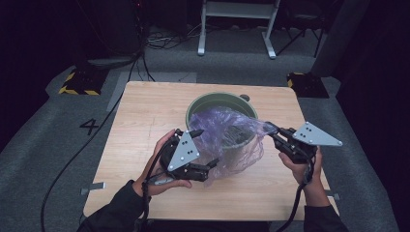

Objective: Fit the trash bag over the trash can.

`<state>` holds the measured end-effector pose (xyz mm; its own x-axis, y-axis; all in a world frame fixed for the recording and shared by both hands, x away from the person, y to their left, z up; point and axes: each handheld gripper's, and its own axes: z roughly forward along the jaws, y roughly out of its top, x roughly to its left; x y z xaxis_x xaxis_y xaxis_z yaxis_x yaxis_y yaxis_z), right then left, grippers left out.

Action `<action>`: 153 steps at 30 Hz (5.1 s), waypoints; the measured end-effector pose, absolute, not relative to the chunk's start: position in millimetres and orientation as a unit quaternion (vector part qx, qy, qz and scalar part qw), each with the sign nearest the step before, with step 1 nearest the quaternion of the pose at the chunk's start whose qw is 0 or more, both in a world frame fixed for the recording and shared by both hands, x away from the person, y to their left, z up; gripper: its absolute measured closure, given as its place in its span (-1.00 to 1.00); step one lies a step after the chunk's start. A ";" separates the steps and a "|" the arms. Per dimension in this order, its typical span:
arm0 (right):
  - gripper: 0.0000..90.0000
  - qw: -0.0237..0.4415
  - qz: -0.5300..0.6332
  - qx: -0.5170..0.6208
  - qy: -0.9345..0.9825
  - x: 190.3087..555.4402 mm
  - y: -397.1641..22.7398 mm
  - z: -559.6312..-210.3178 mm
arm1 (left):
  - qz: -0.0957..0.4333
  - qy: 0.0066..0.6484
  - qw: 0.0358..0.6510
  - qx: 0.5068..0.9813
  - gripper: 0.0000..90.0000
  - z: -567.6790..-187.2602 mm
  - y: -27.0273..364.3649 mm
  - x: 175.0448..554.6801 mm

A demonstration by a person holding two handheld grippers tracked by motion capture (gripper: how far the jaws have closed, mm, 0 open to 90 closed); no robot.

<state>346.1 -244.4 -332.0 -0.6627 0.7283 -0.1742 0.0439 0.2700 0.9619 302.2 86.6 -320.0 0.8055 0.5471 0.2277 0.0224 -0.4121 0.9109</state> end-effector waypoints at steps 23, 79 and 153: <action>0.91 0.303 0.509 0.316 0.741 376.9 -253.8 -339.7 | 0.233 0.239 0.541 0.772 0.78 -338.7 154.3 363.3; 1.00 0.261 0.486 0.386 0.740 449.7 -242.4 -347.1 | 0.235 0.294 0.525 0.764 1.00 -366.2 162.6 452.4; 0.97 0.222 0.483 0.420 0.735 499.0 -242.2 -376.2 | 0.176 0.334 0.501 0.779 0.96 -384.0 152.6 525.6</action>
<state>499.0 -242.2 -376.2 -0.5489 0.8322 0.0789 0.4024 0.1803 0.8975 525.6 152.6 -384.0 0.7155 0.6960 -0.0604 0.3437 -0.2753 0.8978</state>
